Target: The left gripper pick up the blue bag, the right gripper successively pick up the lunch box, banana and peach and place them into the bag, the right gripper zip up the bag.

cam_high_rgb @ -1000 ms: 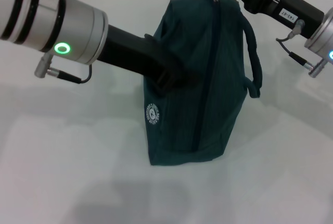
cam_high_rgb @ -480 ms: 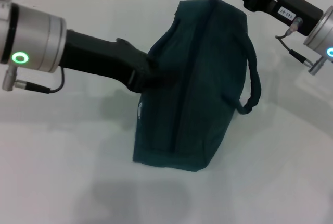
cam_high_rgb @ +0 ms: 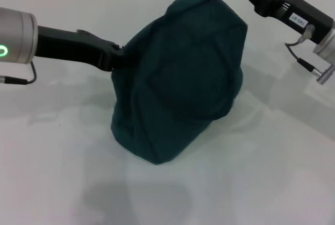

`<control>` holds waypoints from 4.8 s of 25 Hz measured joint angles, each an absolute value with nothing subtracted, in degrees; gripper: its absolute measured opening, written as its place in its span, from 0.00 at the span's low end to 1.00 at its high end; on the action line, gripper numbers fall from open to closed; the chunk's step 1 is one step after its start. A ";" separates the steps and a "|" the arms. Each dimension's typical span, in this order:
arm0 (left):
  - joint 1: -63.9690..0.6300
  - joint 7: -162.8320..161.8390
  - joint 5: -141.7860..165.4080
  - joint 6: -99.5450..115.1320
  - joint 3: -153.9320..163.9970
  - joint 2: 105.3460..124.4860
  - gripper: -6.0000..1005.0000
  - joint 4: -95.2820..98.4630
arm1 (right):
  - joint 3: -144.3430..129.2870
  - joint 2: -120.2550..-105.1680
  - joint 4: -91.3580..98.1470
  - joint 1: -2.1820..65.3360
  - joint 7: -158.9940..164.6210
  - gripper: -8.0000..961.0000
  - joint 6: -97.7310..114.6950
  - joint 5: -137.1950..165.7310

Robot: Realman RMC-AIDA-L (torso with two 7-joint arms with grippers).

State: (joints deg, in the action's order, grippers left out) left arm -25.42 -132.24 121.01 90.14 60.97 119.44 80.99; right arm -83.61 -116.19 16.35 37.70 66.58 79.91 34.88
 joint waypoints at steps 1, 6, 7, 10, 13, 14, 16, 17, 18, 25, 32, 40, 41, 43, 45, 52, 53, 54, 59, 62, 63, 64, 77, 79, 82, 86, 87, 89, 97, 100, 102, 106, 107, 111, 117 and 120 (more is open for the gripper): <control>-25.45 -132.05 121.25 89.72 60.95 119.44 0.10 80.84 | -83.61 -116.19 16.35 37.58 66.94 0.01 80.15 34.88; -25.52 -130.15 120.46 89.54 61.24 119.46 0.10 80.68 | -83.74 -116.18 16.30 37.31 68.00 0.01 80.65 34.68; -25.55 -130.00 120.02 89.54 61.28 119.46 0.10 80.68 | -83.78 -116.17 16.26 37.28 68.15 0.01 80.70 34.63; -25.59 -129.85 117.68 89.66 61.20 119.42 0.10 80.67 | -83.85 -116.17 16.21 37.27 68.39 0.01 80.77 34.60; -25.53 -129.58 115.12 90.13 61.15 119.33 0.10 80.67 | -83.86 -116.18 16.14 37.26 68.41 0.01 80.85 34.60; -25.52 -129.55 114.51 90.25 61.16 119.29 0.10 80.67 | -83.87 -116.18 16.12 37.26 68.41 0.01 80.90 34.60; -25.57 -129.61 113.98 90.48 61.14 119.24 0.10 80.67 | -83.89 -116.19 16.10 37.26 68.42 0.01 80.97 34.60; -25.77 -129.78 113.85 90.64 61.07 119.24 0.10 80.68 | -83.89 -116.19 16.12 37.26 68.43 0.01 80.99 34.61; -26.01 -130.00 113.83 90.72 61.00 119.22 0.10 80.68 | -83.89 -116.20 16.15 37.26 68.43 0.01 81.01 34.62; -29.83 -134.69 113.96 92.22 60.81 118.33 0.43 82.05 | -84.00 -116.20 16.32 37.26 68.54 0.01 81.04 33.88; -38.01 -150.06 116.29 97.52 61.27 116.66 0.73 91.18 | -84.03 -116.19 15.96 37.66 68.55 0.01 81.04 33.85; -44.90 -158.71 126.91 100.80 67.09 119.55 0.73 92.94 | -85.42 -116.19 16.11 37.94 68.55 0.01 80.91 32.90; -44.87 -159.04 127.94 100.19 67.83 119.60 0.73 93.21 | -85.75 -116.19 16.17 37.94 68.56 0.01 80.77 32.69; -44.72 -160.09 129.60 98.39 70.25 119.50 0.73 93.65 | -86.12 -116.19 16.30 37.96 68.56 0.01 80.63 32.59; -44.72 -160.48 129.79 97.81 70.89 119.43 0.73 93.79 | -86.22 -116.19 16.28 37.96 68.55 0.01 80.59 32.56; -44.49 -160.31 130.25 97.47 72.31 119.49 0.73 93.83 | -86.72 -116.19 16.29 38.05 68.55 0.01 80.50 32.52; -44.44 -160.29 131.08 97.24 73.01 119.53 0.73 93.76 | -86.73 -116.19 16.29 38.07 68.55 0.01 80.47 32.50; -44.43 -160.29 131.52 97.14 73.26 119.54 0.73 93.76 | -86.73 -116.19 16.30 38.07 68.55 0.01 80.45 32.46; -44.41 -160.53 133.59 96.78 73.96 119.60 0.72 93.94 | -86.89 -116.19 16.31 38.07 68.52 0.01 80.41 32.05; -44.41 -160.54 134.06 96.54 74.03 119.63 0.70 93.92 | -86.92 -116.19 16.29 38.06 68.50 0.01 80.41 31.99; -44.42 -160.44 134.14 96.49 74.06 119.63 0.69 93.92 | -86.92 -116.19 16.28 38.06 68.50 0.01 80.41 31.99; -44.42 -160.23 134.18 96.45 74.11 119.59 0.65 93.91 | -86.92 -116.19 16.25 38.06 68.50 0.01 80.41 31.99; -44.39 -158.54 134.21 96.45 74.81 119.44 0.30 93.63 | -86.93 -116.19 16.25 37.76 68.55 0.01 80.42 31.98; -44.38 -158.37 134.22 96.46 74.81 119.44 0.26 93.62 | -86.93 -116.19 16.30 37.64 68.55 0.01 80.45 31.98; -44.38 -157.63 134.21 96.48 74.80 119.44 0.14 93.58 | -86.93 -116.19 16.32 37.55 68.56 0.01 80.58 31.78; -44.37 -156.17 134.09 96.50 74.79 119.46 0.06 93.38 | -86.82 -116.19 16.03 37.35 68.55 0.01 80.65 31.13; -44.36 -155.76 133.93 96.51 74.79 119.48 0.06 93.39 | -86.74 -116.19 15.94 37.17 68.55 0.01 80.65 30.92; -44.09 -154.60 133.65 96.53 74.70 119.49 0.06 93.76 | -86.59 -116.20 15.83 36.55 68.55 0.01 80.59 30.31; -42.73 -152.89 129.21 97.01 72.25 119.35 0.05 95.26 | -86.24 -115.89 15.67 33.13 68.28 0.01 75.65 28.16; -42.30 -152.80 128.23 97.16 72.01 119.35 0.05 96.65 | -85.98 -115.82 15.57 32.32 68.03 0.01 72.47 28.12; -42.26 -152.75 127.99 97.14 72.00 119.35 0.05 96.99 | -85.94 -115.77 15.24 32.01 67.91 0.01 70.23 28.12; -42.18 -152.63 127.87 96.60 71.99 119.40 0.05 97.04 | -85.94 -115.72 14.05 32.11 67.89 0.01 67.81 28.37; -42.11 -152.52 127.95 96.44 71.98 119.44 0.05 97.03 | -85.94 -115.73 13.80 32.21 67.88 0.01 67.47 28.42; -41.54 -152.03 128.15 95.58 71.98 119.52 0.05 96.82 | -85.98 -115.81 13.54 32.35 67.88 0.02 66.72 28.44; -39.78 -151.25 129.08 92.74 71.97 119.38 0.05 96.39 | -85.65 -115.71 13.97 31.61 68.13 0.04 68.47 28.01; -39.18 -150.99 130.84 91.12 71.96 119.42 0.05 95.99 | -84.03 -115.62 13.78 30.55 67.82 0.05 71.21 27.59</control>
State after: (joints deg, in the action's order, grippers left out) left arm -39.18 -150.99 130.84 91.12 71.96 119.42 95.99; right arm -84.03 -115.62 13.78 30.55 67.83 71.21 27.59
